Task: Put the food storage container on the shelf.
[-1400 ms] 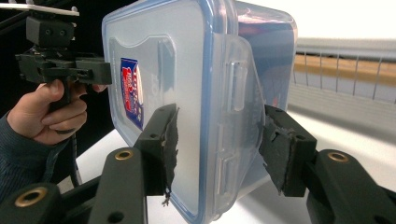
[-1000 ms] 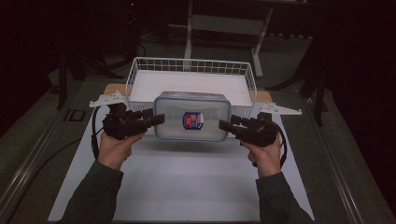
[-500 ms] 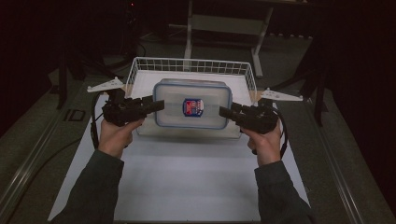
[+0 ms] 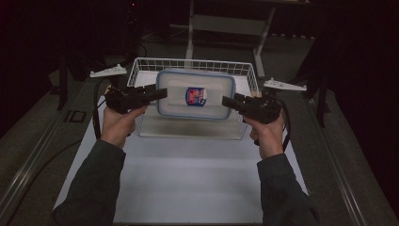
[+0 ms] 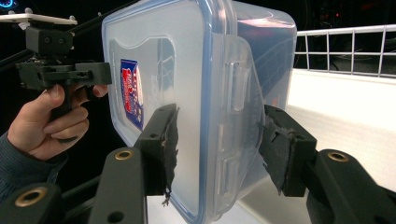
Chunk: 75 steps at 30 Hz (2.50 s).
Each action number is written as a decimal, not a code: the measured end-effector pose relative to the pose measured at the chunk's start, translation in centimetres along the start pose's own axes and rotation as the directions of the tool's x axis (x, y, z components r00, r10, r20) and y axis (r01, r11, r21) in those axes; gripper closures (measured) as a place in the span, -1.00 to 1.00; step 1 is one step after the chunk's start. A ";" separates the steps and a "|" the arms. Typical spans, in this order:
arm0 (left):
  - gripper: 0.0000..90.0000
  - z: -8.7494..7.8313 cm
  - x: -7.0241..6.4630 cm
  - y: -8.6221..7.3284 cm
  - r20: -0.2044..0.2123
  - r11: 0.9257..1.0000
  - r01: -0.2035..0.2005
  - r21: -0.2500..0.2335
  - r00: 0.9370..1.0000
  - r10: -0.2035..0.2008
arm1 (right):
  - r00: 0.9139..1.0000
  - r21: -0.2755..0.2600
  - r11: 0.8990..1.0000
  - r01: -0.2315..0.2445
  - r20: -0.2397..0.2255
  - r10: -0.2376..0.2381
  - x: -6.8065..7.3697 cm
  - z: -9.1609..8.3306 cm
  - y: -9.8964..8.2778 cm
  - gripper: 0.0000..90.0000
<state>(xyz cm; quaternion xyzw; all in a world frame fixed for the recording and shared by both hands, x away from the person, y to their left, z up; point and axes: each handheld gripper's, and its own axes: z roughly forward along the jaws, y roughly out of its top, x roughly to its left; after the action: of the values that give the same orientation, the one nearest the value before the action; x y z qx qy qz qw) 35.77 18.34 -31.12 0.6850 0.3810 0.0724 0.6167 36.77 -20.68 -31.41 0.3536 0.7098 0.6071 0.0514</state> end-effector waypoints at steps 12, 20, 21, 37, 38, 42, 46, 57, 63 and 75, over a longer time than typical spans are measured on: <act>0.14 1.3 2.0 1.1 -0.013 0.999 0.043 -0.011 0.999 -0.043 | 0.999 0.015 0.999 -0.035 0.005 0.035 -1.7 1.6 1.6 0.08; 0.14 2.4 3.4 0.6 -0.030 0.996 0.088 0.007 0.996 -0.088 | 0.996 0.042 0.995 -0.089 0.016 0.089 -3.2 2.7 1.3 0.08; 0.14 2.5 3.5 0.5 -0.032 0.996 0.091 0.010 0.995 -0.090 | 0.995 0.044 0.994 -0.098 0.016 0.097 -3.3 2.9 1.2 0.08; 0.14 3.2 4.4 0.5 -0.034 0.982 0.189 -0.019 0.981 -0.189 | 0.983 0.059 0.981 -0.183 0.003 0.183 -4.7 3.7 1.7 0.08; 0.14 3.3 4.5 0.5 -0.035 0.981 0.192 -0.021 0.981 -0.193 | 0.980 0.058 0.979 -0.197 0.001 0.198 -4.9 3.8 1.7 0.08; 0.13 3.4 4.6 0.4 -0.038 0.978 0.204 -0.029 0.978 -0.205 | 0.973 0.041 0.973 -0.229 0.013 0.228 -5.2 4.0 1.8 0.07; 0.13 3.5 4.8 0.4 -0.038 0.977 0.211 -0.030 0.977 -0.212 | 0.972 0.032 0.972 -0.232 0.034 0.231 -5.3 4.2 1.9 0.06; 0.08 4.1 5.2 0.3 -0.064 0.972 0.228 -0.054 0.971 -0.231 | 0.977 0.072 0.986 -0.152 0.161 0.139 -4.8 5.4 2.3 0.00; 0.10 4.8 5.8 0.8 -0.105 0.966 0.241 -0.092 0.962 -0.250 | 0.973 0.048 0.984 -0.169 0.166 0.159 -4.8 5.5 2.1 0.01; 0.15 6.5 6.0 1.7 -0.270 0.977 0.201 -0.069 0.939 -0.212 | 0.959 -0.015 0.983 -0.180 0.218 0.179 -4.3 5.8 1.8 -0.08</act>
<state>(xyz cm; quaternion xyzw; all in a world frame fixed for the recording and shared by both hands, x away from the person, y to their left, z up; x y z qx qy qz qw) 44.42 16.94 -33.27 0.6117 0.5315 0.1100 0.5755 43.66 -18.28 -32.81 0.4812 0.6661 0.5652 0.0727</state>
